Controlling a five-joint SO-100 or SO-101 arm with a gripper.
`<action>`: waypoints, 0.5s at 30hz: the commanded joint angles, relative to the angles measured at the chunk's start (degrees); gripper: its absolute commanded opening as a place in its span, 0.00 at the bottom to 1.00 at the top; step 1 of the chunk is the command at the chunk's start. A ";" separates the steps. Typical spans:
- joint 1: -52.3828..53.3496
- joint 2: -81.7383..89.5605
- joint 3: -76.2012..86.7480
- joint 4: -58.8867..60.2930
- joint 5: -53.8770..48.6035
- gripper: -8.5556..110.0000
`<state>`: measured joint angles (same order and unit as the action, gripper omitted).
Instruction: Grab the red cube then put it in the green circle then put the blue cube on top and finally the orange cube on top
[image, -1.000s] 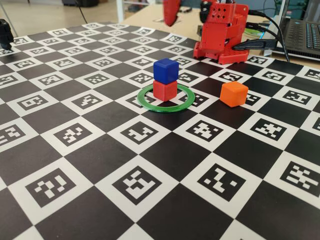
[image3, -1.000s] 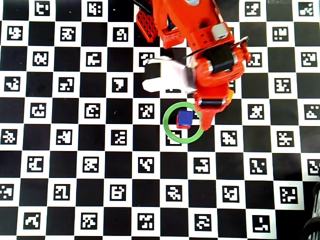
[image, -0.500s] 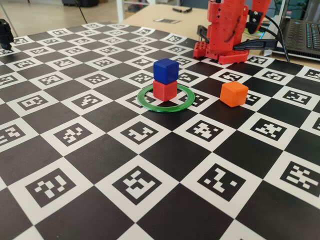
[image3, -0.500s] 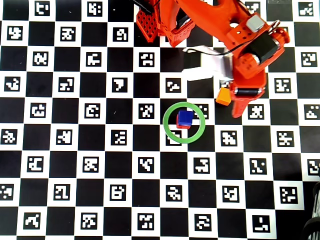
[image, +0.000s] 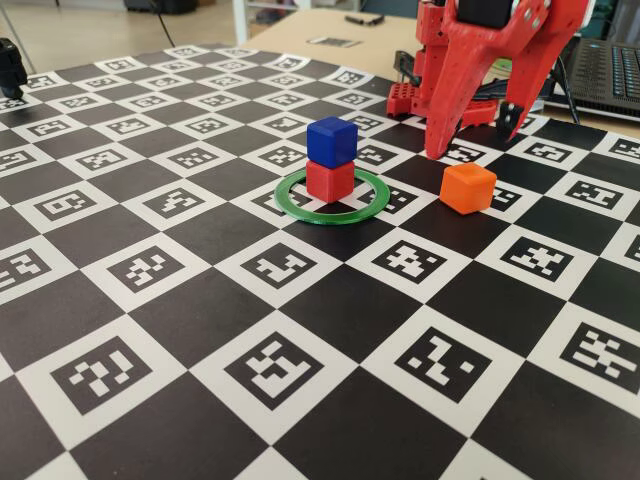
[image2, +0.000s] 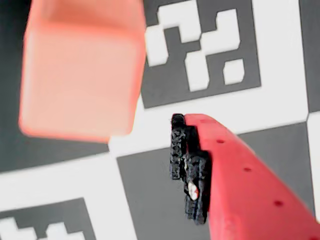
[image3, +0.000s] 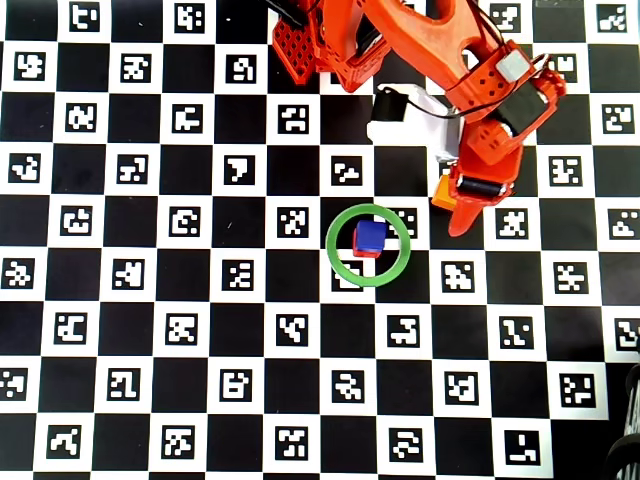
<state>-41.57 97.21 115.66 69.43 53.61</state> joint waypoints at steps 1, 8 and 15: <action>-1.32 2.20 1.14 -2.72 -0.26 0.42; -1.49 0.53 5.54 -8.26 -2.90 0.42; -0.79 -0.70 8.96 -12.30 -6.42 0.42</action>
<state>-42.89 95.98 124.98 58.27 48.60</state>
